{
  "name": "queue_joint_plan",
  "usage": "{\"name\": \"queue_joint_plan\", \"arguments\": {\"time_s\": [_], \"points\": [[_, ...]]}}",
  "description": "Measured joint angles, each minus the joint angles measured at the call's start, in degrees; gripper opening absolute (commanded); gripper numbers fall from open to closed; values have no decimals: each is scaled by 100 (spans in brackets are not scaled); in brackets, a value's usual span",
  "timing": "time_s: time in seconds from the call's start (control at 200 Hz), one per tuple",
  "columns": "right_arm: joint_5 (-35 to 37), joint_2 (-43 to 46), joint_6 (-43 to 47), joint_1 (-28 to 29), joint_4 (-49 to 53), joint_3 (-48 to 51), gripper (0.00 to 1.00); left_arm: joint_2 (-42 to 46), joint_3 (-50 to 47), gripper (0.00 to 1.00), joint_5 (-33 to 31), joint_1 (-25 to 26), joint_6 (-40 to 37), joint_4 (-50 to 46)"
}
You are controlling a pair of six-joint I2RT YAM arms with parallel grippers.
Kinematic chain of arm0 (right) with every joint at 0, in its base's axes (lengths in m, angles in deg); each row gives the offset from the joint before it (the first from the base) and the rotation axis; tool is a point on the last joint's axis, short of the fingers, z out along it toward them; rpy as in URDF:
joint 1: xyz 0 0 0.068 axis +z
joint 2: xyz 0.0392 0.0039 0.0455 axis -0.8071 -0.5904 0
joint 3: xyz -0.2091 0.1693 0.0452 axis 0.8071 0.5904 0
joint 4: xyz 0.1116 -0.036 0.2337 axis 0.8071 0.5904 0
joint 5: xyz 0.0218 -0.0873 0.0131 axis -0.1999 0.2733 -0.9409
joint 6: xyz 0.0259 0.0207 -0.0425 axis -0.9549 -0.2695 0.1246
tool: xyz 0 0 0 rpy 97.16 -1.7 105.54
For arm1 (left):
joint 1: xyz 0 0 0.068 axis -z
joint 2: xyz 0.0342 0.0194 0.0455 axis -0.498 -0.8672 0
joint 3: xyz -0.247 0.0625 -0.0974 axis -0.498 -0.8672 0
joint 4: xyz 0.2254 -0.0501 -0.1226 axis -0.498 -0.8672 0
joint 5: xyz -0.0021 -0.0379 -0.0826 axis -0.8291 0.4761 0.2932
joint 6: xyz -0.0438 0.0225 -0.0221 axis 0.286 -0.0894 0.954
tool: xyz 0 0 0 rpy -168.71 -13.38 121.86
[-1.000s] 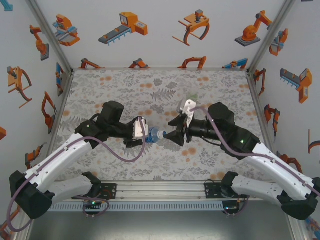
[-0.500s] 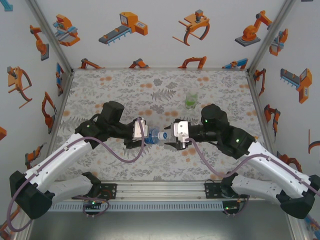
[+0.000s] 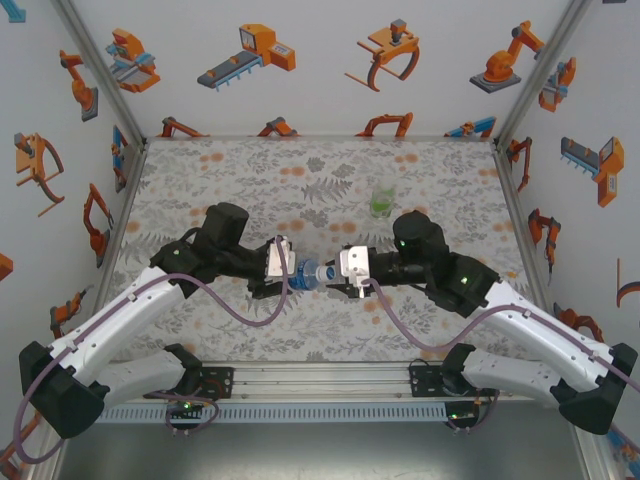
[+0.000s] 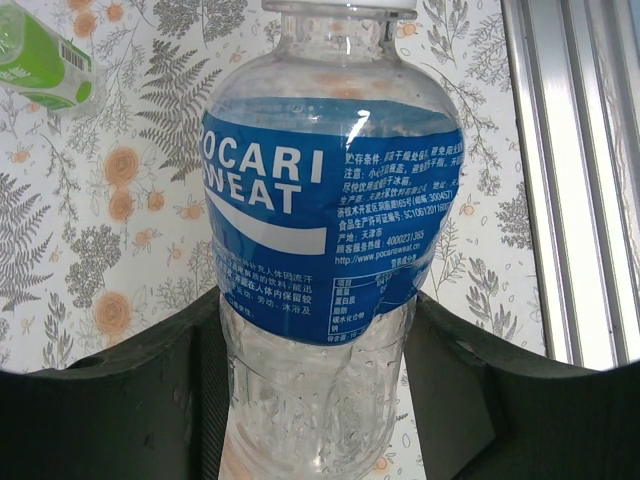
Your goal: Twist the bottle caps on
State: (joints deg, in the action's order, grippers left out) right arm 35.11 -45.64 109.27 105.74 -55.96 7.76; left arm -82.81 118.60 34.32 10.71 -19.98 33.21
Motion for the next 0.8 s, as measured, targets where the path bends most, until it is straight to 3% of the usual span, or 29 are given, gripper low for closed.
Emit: {"name": "queue_joint_plan", "arguments": {"time_s": [0.225, 0.355, 0.406, 0.606, 0.801], "points": [[118, 2, -186, 4, -201, 79, 21, 0, 0, 0, -11, 0, 0, -42], [297, 2, -986, 11, -380, 140, 8, 0, 0, 0, -55, 0, 0, -50], [437, 7, -1567, 15, -516, 203, 0, 0, 0, 0, -92, -7, 0, -66], [1414, 39, -4824, 42, -933, 452, 0, 0, -2, 0, -273, -22, 0, -96], [2247, 28, -8144, 42, -684, 468, 0, 0, 0, 0, -330, -48, 22, -72]]}}
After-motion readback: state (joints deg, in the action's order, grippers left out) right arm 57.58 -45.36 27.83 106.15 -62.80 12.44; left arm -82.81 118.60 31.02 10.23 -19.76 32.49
